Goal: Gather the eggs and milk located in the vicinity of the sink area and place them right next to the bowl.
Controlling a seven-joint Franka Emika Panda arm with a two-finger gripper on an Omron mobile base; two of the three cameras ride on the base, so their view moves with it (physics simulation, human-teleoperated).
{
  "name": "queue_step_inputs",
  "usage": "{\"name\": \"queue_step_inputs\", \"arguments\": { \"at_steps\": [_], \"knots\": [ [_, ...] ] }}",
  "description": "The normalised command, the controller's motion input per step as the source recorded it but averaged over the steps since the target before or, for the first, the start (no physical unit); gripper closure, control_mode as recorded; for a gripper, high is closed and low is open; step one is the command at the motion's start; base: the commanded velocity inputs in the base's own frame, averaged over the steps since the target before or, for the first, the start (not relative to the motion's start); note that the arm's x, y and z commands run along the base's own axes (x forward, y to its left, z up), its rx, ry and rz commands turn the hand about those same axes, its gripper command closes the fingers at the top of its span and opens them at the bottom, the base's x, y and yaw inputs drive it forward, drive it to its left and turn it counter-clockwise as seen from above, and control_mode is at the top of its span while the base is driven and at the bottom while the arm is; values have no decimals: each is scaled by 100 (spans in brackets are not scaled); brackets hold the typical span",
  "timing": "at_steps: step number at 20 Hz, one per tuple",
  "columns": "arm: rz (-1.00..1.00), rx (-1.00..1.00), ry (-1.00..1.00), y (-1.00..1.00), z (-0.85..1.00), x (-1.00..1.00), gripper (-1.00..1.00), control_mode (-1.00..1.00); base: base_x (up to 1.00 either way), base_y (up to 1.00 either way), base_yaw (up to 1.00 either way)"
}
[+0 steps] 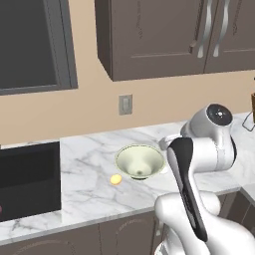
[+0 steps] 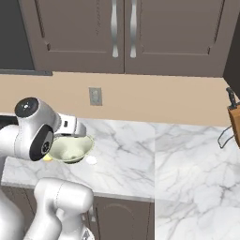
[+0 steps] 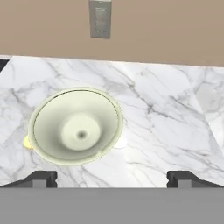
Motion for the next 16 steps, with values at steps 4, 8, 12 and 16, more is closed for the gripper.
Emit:
{"name": "queue_step_inputs", "arguments": {
  "at_steps": [4,8,12,16],
  "knots": [
    [-6,0,-4,9,14,-22,-100,-100,0,0,0],
    [0,0,0,0,0,0,-100,-100,0,0,0],
    [0,0,0,0,0,0,-100,100,-3,0,0],
    [0,0,0,0,0,0,-100,100,-93,50,7]
  ]
}}
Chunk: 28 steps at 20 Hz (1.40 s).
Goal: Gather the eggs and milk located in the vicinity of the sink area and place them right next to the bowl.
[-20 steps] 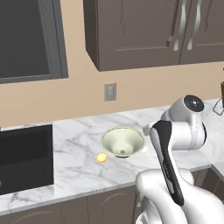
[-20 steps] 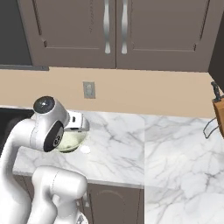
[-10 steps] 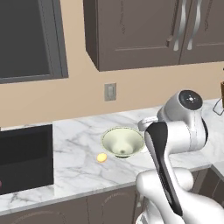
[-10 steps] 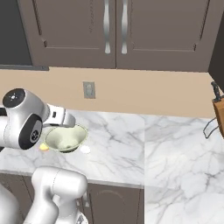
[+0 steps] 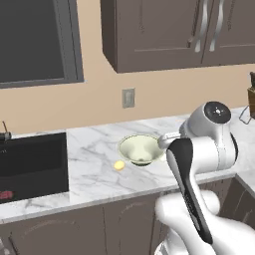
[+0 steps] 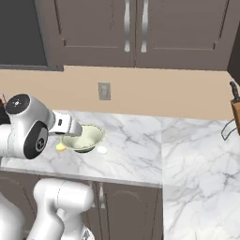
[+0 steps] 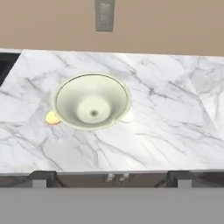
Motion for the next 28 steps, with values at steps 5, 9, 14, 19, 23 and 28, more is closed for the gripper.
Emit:
{"name": "queue_step_inputs", "arguments": {
  "at_steps": [5,9,14,19,23,28],
  "knots": [
    [0,0,0,0,0,0,-100,100,-46,100,28],
    [0,0,0,0,0,0,-100,100,-7,100,44],
    [0,0,0,0,0,0,-100,100,28,100,40],
    [0,0,0,0,0,0,-100,100,79,100,3],
    [0,0,0,0,0,0,-100,100,75,100,-20],
    [0,0,0,0,0,0,-100,100,20,100,-33]
  ]
}}
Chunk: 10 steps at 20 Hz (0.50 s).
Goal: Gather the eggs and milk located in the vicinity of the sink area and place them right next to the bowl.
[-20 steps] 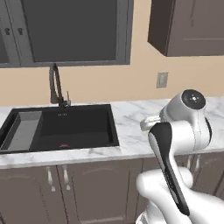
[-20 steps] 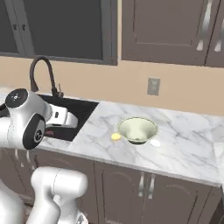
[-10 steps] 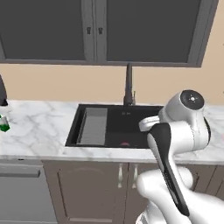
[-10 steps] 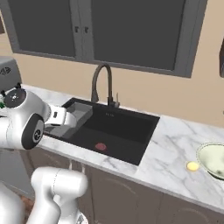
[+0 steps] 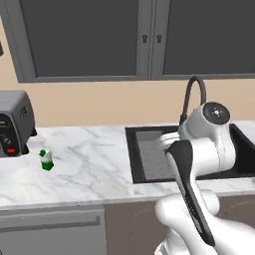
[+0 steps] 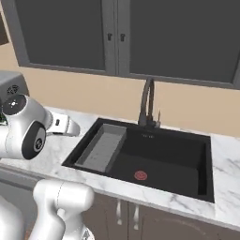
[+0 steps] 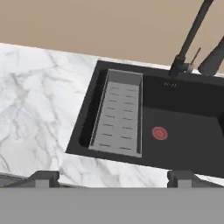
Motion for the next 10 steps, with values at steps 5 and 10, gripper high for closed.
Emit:
{"name": "queue_step_inputs", "arguments": {
  "at_steps": [5,10],
  "knots": [
    [0,0,0,0,0,0,-100,100,-16,98,-46],
    [0,0,0,0,0,0,-100,100,20,100,-24]
  ]
}}
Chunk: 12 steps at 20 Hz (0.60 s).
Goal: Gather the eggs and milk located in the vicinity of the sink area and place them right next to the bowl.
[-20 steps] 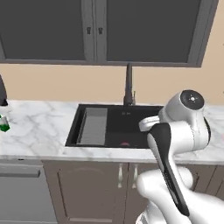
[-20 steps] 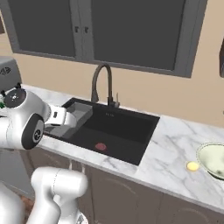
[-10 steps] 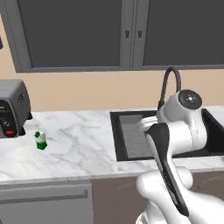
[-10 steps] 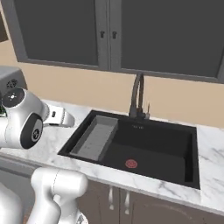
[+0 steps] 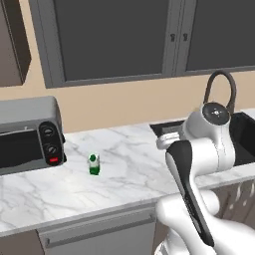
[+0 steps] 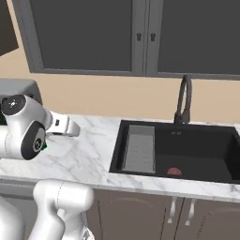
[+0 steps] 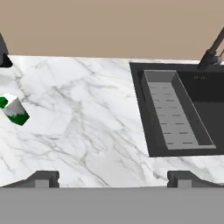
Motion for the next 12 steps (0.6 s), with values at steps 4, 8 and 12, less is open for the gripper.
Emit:
{"name": "queue_step_inputs", "arguments": {
  "at_steps": [4,8,12],
  "knots": [
    [0,0,0,0,0,0,-100,100,54,84,-7],
    [0,0,0,0,0,0,-100,100,55,30,0],
    [0,0,0,0,0,0,-100,100,0,3,0]
  ]
}}
